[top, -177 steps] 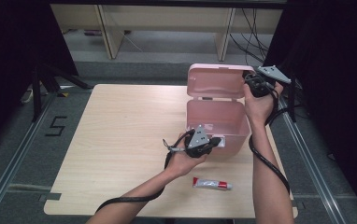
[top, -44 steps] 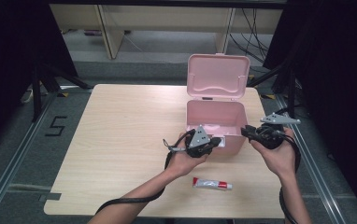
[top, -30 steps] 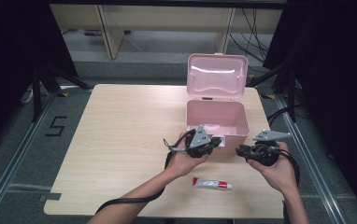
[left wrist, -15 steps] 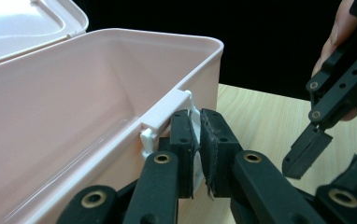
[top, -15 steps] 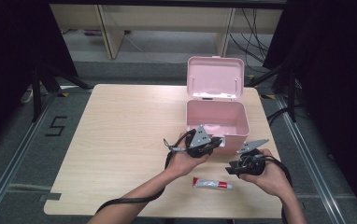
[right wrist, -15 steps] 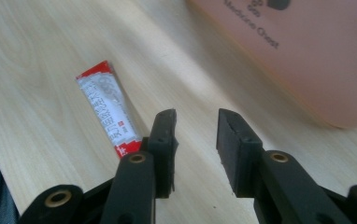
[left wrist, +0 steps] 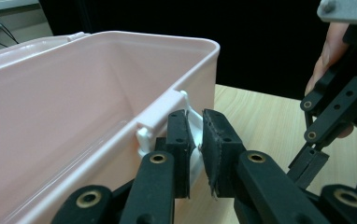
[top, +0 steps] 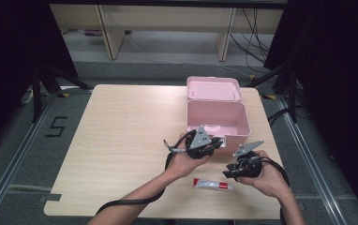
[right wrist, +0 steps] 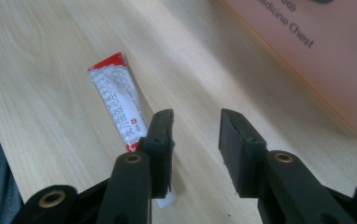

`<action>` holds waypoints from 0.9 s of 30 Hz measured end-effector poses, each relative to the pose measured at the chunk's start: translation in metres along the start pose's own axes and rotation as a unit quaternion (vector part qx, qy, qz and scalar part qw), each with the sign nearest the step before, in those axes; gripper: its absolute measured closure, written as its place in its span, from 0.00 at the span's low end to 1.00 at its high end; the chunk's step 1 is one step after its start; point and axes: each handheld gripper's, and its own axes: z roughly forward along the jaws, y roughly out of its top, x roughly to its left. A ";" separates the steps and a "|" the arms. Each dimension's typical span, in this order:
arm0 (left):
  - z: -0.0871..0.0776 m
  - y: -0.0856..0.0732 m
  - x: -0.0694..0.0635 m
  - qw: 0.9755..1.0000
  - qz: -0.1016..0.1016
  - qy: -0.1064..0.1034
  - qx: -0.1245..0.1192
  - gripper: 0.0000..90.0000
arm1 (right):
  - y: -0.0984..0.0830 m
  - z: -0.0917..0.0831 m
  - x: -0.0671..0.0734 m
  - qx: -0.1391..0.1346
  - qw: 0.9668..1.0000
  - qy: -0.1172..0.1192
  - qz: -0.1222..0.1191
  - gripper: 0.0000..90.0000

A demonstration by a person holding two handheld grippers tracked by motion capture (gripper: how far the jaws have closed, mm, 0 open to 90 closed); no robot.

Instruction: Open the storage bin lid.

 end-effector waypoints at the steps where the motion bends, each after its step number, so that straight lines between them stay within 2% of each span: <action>1: 0.000 0.000 0.000 1.000 -0.003 0.001 0.000 0.89 | 0.000 0.000 -0.001 -0.003 1.000 -0.009 -0.012 0.73; 2: 0.000 0.000 0.000 1.000 -0.003 0.001 0.001 0.89 | 0.000 0.002 0.000 -0.003 1.000 -0.020 0.002 0.73; 3: 0.000 0.000 -0.001 1.000 -0.002 0.000 0.002 0.89 | 0.001 0.001 -0.001 0.003 1.000 -0.004 -0.011 0.73; 4: 0.000 -0.001 -0.001 1.000 -0.003 0.000 0.002 0.89 | 0.001 0.001 0.000 0.001 1.000 0.001 -0.004 0.73; 7: -0.002 0.000 -0.002 1.000 -0.002 -0.001 -0.002 0.88 | 0.001 0.002 0.001 0.001 1.000 -0.007 0.003 0.73; 8: -0.003 0.001 -0.003 1.000 -0.003 -0.001 -0.005 0.88 | 0.002 0.002 0.001 -0.005 1.000 -0.002 -0.006 0.73; 10: -0.005 0.002 -0.003 1.000 0.002 0.000 -0.006 0.88 | 0.002 0.003 0.001 0.000 1.000 -0.003 -0.005 0.73; 11: -0.006 0.003 -0.003 1.000 0.000 -0.001 -0.007 0.88 | 0.003 0.001 0.002 0.013 1.000 -0.004 0.002 0.73; 17: -0.019 0.007 -0.003 1.000 0.011 0.001 -0.006 0.87 | 0.007 0.006 0.001 0.016 0.999 0.005 -0.035 0.74; 18: -0.022 0.007 -0.002 1.000 0.012 0.002 -0.008 0.86 | 0.008 0.005 0.002 0.023 0.999 0.003 -0.031 0.74; 19: -0.026 0.007 -0.002 1.000 0.015 0.002 -0.007 0.86 | 0.010 0.006 0.003 0.025 0.999 0.005 -0.040 0.74; 20: -0.030 0.007 -0.001 1.000 0.014 0.003 -0.008 0.86 | 0.011 0.005 0.005 0.039 0.999 0.008 -0.030 0.74; 21: -0.034 0.007 0.000 1.000 0.015 0.006 -0.007 0.85 | 0.012 0.006 0.005 0.039 0.998 0.010 -0.043 0.74; 23: -0.042 0.007 0.002 1.000 0.020 0.006 -0.008 0.85 | 0.014 0.007 0.007 0.051 0.998 0.013 -0.047 0.74; 24: -0.045 0.006 0.003 1.000 0.019 0.009 -0.008 0.84 | 0.016 0.008 0.006 0.053 0.997 0.013 -0.059 0.73; 25: -0.050 0.006 0.004 1.000 0.022 0.010 -0.006 0.84 | 0.016 0.009 0.007 0.058 0.996 0.016 -0.059 0.73; 26: -0.054 0.005 0.005 1.000 0.026 0.011 -0.007 0.84 | 0.018 0.011 0.007 0.062 0.995 0.021 -0.074 0.73; 27: -0.057 0.005 0.006 1.000 0.028 0.011 -0.003 0.84 | 0.019 0.011 0.009 0.071 0.994 0.021 -0.075 0.73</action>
